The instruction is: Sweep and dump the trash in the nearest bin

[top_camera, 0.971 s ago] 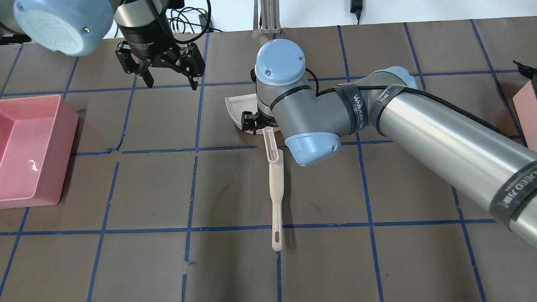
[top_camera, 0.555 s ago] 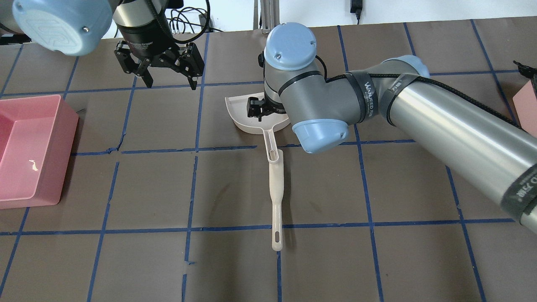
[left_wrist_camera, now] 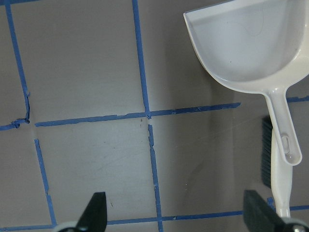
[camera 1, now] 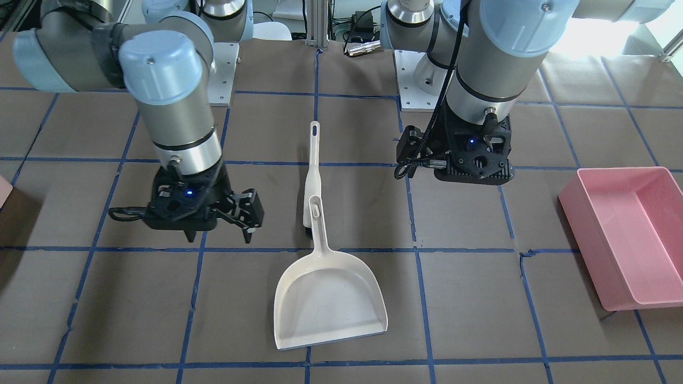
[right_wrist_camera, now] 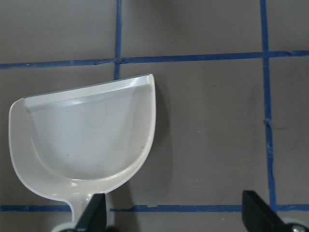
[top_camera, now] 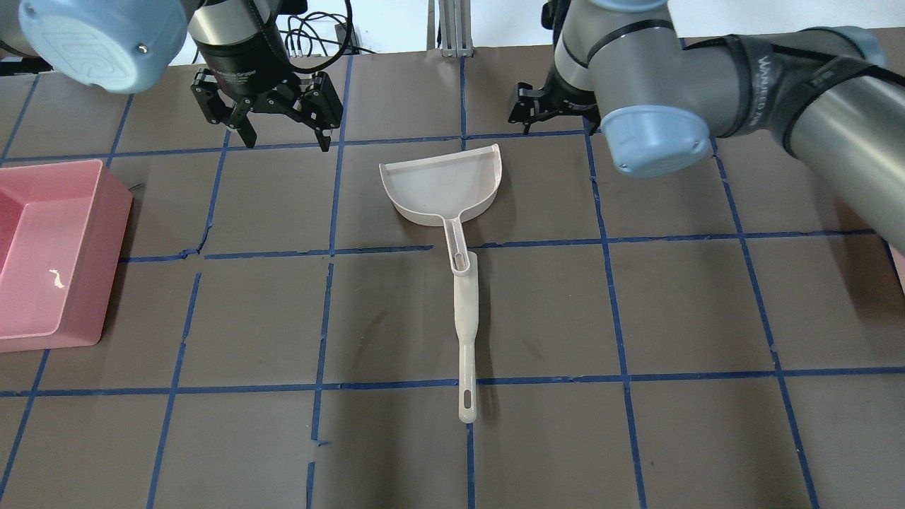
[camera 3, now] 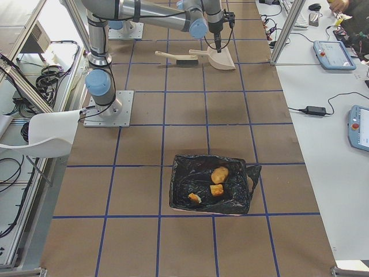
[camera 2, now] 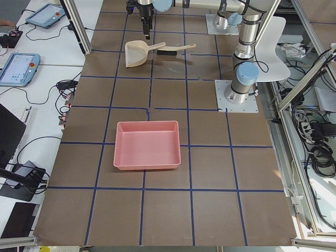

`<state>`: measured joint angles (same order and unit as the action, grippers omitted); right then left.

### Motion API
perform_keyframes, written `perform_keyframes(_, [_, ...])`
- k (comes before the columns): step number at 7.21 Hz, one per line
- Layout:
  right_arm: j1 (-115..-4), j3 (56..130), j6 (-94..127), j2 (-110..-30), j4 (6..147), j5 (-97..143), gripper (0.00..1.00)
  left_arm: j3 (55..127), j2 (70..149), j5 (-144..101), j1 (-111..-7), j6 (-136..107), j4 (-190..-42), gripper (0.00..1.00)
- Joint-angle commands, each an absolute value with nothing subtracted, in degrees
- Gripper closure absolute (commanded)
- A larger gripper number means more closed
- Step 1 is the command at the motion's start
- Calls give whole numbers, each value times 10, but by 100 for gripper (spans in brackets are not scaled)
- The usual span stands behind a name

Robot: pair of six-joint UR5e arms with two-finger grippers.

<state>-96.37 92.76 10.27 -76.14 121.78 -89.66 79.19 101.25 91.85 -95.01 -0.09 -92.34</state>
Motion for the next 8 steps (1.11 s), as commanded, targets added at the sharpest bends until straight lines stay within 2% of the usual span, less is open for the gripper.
perform_keyframes(1, [-883,928,38,-788,1181,-899,0,792,1013,919,-950,-1,-924,0])
perform_keyframes(6, [-666,932,-245,-791,1163,-895,0,792,1013,918,-950,-1,-924,0])
perform_keyframes(8, [-584,932,-296,-786,1109,-897,0,792,1013,918,-950,-1,-924,0])
